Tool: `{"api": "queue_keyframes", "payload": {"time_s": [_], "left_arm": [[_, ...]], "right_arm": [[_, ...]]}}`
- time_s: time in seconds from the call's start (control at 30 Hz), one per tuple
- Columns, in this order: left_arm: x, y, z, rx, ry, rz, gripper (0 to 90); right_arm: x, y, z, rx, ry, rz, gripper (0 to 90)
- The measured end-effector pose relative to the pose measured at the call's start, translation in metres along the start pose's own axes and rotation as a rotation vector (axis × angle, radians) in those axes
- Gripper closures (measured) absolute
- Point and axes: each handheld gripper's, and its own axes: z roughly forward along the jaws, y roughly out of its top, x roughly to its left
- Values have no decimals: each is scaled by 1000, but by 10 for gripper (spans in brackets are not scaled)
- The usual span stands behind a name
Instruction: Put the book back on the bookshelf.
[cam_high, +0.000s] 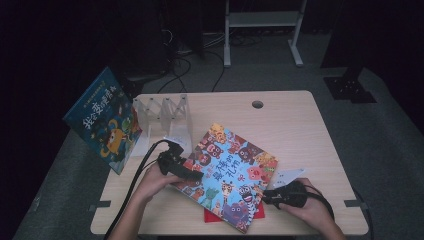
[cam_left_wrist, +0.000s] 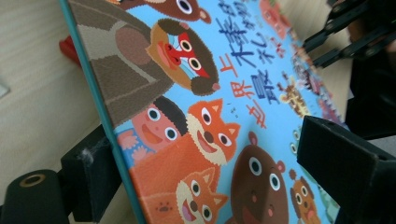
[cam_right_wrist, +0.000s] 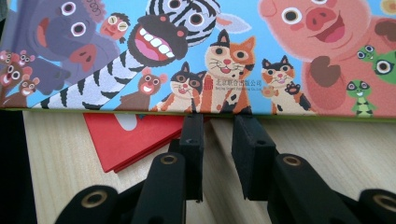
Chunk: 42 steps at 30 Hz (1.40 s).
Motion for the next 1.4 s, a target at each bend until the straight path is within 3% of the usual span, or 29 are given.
{"api": "queue_keyframes", "payload": {"time_s": [0.2, 0.5, 0.63, 0.8, 1.0, 1.13, 1.4], "left_arm": [[-13, 9, -9, -14, 15, 32, 130], [-21, 18, -14, -26, 14, 30, 144], [-22, 21, -20, -45, 1, 29, 210], [-24, 26, -23, -30, 28, 28, 303], [-26, 33, -27, -23, 9, 20, 450], [-26, 37, -30, -15, -13, 10, 485], [-32, 51, -37, 19, -17, 25, 526]], "right_arm": [[0, 0, 1, 3, -5, 12, 730], [-1, 1, 1, 0, -9, 18, 730], [-1, 1, 1, 0, -9, 18, 730], [-1, 0, 1, -2, -10, 15, 731], [0, 1, 1, -1, -13, 13, 732], [0, 1, 1, -1, -17, 11, 733], [2, 2, 3, -5, -25, 13, 733]]}}
